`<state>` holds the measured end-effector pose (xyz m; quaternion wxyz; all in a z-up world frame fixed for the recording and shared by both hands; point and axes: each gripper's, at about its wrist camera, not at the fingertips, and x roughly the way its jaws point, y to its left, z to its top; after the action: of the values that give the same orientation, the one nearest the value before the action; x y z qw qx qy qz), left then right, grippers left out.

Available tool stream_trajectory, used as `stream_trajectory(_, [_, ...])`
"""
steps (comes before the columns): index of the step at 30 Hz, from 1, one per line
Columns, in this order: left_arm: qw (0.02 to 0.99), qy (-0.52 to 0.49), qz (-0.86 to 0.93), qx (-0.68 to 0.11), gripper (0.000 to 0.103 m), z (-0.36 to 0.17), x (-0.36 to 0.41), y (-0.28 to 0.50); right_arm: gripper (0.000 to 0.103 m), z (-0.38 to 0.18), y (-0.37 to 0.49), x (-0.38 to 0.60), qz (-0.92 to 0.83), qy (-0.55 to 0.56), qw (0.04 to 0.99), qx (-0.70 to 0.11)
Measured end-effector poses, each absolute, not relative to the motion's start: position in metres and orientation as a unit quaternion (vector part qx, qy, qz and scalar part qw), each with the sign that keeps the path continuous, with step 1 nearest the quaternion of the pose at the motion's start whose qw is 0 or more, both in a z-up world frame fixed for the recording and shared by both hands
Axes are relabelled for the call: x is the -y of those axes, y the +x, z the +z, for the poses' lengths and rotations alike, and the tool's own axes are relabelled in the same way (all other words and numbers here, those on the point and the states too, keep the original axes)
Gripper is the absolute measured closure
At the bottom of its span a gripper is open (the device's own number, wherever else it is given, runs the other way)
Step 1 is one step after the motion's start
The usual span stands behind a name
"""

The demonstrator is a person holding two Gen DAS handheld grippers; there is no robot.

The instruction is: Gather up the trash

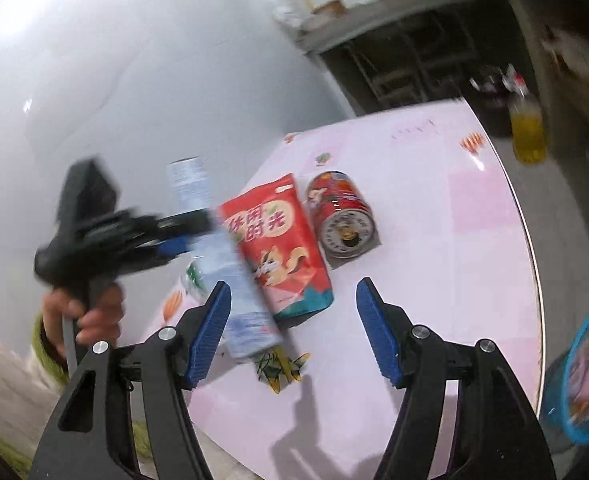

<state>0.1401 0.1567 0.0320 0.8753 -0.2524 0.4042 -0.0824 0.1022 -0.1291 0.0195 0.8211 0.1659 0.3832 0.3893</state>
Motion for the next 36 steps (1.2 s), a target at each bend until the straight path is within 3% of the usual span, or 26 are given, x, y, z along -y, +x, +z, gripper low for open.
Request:
stream_trajectory(7, [0.877,-0.277,-0.076,-0.386,0.055,0.043,-0.196,0.107,0.039,-0.014,0.170,0.094,0.398,0.228,0.765,-0.452])
stream_trajectory(18, [0.859,-0.286,-0.056,-0.421,0.055,0.003,-0.215,0.103,0.039,-0.059,0.222,0.037,0.385,0.273,0.688,-0.551])
stream_trajectory(36, [0.854,-0.284,-0.063,-0.431,0.055,-0.008,-0.215,0.107,0.042,-0.055,0.222,0.024,0.494,0.343,0.610,-0.516])
